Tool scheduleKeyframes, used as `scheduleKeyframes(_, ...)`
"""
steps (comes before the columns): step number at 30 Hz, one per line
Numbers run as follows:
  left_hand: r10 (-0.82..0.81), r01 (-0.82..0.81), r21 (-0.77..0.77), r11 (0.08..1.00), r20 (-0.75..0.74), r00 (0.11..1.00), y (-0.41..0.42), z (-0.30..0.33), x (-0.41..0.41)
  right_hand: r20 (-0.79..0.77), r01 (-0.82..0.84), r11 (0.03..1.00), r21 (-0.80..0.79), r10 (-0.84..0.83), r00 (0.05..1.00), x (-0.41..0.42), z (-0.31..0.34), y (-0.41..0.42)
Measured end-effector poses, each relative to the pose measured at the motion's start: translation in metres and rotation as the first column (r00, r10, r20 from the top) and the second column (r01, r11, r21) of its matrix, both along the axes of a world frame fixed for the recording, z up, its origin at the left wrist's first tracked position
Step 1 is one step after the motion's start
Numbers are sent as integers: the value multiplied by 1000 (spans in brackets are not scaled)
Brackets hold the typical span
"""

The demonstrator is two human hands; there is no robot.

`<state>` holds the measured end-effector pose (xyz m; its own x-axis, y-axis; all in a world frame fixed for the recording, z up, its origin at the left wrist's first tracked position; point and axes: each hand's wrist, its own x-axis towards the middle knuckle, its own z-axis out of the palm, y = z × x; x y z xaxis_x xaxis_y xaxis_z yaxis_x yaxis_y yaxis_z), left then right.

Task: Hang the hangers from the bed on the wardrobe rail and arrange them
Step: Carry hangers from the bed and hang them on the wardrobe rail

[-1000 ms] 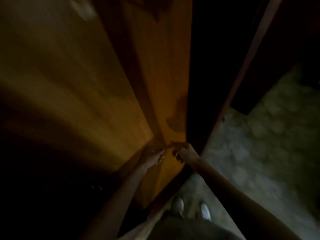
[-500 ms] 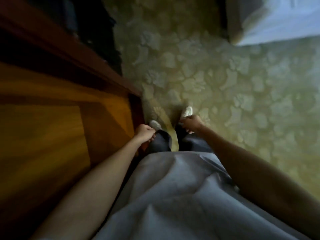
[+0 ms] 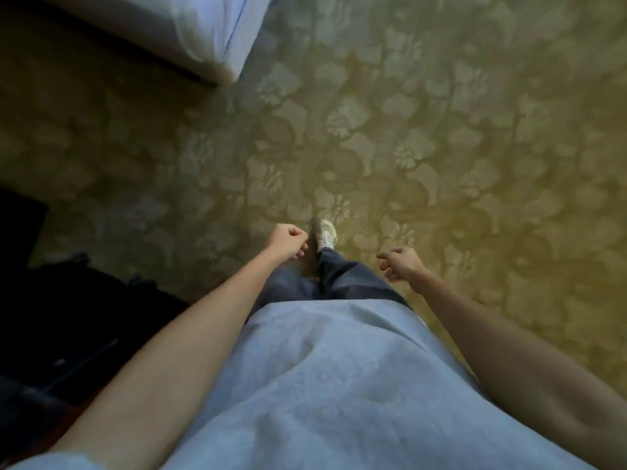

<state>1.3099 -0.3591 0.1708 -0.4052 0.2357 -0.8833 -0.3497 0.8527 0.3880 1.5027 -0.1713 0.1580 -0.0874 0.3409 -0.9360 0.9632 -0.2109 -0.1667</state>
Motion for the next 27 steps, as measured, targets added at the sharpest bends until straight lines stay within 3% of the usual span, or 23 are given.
scheduleKeyframes(3, -89, 89, 5, 996, -35, 995, 29, 5, -44, 5, 136, 991, -1, -136, 991, -7, 0, 30)
scheduleKeyframes(7, -62, 56, -87, 995, -70, 996, 26, 2, -102, -12, 104, 994, -38, -104, 994, -66, -4, 51)
scheduleKeyframes(14, 49, -55, -289, 956, -30, 998, -1, -27, -205, -256, -73, 994, -78, 51, 965, -293, -4, 97)
scheduleKeyframes(18, 50, -46, -292, 955, 7, 999, 19, -48, -286, -347, -152, 988, -31, 132, 929, -426, 6, 148)
scheduleKeyframes(22, 52, -52, -265, 963, -8, 999, 85, -42, -390, -237, -146, 989, 36, 151, 960, -508, 15, 214)
scheduleKeyframes(27, 143, -148, -116, 982, -51, 988, 207, -24, -525, -128, -146, 984, 100, 159, 979, -567, 27, 304)
